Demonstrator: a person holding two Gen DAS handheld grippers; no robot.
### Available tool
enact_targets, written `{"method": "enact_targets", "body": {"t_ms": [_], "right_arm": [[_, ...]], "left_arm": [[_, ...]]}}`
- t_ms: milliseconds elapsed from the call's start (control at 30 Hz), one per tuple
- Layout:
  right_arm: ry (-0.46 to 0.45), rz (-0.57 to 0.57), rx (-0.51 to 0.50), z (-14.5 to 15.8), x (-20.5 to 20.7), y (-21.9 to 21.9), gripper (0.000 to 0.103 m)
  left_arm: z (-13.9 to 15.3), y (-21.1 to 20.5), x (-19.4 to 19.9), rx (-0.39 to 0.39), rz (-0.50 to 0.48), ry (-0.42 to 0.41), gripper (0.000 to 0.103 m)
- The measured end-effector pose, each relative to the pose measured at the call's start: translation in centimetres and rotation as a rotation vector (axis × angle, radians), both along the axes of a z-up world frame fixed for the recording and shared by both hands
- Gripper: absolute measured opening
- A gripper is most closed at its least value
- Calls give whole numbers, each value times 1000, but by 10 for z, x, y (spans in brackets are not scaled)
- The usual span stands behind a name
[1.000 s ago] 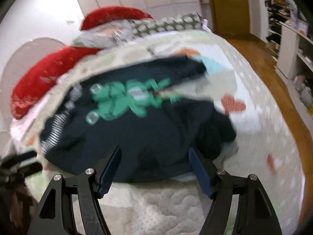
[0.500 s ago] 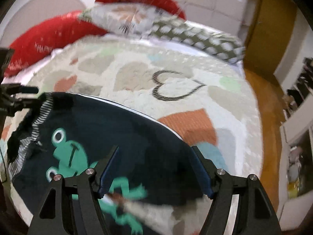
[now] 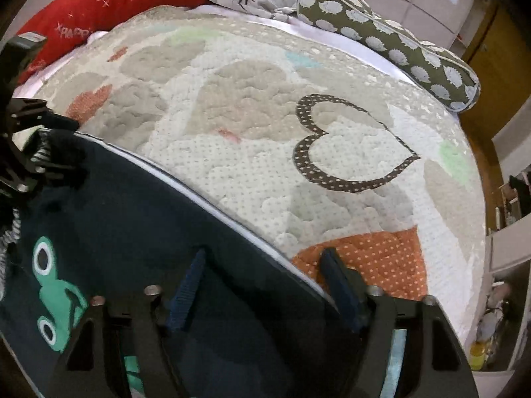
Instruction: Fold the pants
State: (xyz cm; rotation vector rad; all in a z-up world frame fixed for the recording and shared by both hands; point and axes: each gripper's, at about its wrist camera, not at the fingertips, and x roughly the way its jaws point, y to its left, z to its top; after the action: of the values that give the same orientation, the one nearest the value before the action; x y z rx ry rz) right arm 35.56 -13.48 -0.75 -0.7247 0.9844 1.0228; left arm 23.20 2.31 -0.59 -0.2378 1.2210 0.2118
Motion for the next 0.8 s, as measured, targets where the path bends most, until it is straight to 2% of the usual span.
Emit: {"method": "enact_targets", "body": {"t_ms": [33,67,100,133,333,600,800], "right_arm": [[13,7,7,2,-2,0,40],[28,7,17,5,-4,-2,12],[64,4,29,7,-3,-2,5],[78,-10,48,11,-4,-3,5],[17,-50,100,36,-17,-16,5],[-69,-38,133,71,-59,-44,5],[-101,-4,172,87,-118,-89,5]], "left_arm": [[5,-2,-2,-6,1,-14,18],[8,-2,-3,-13,5,-19,7],[13,-4,-4,-20,7,-29,7],[19,-9,-6,7,14,-47,7],[50,-30,-22,94,30,-112,7],[91,-65,-86,123,51,-211,7],[104,-98,-146,118,87,-298,7]]}}
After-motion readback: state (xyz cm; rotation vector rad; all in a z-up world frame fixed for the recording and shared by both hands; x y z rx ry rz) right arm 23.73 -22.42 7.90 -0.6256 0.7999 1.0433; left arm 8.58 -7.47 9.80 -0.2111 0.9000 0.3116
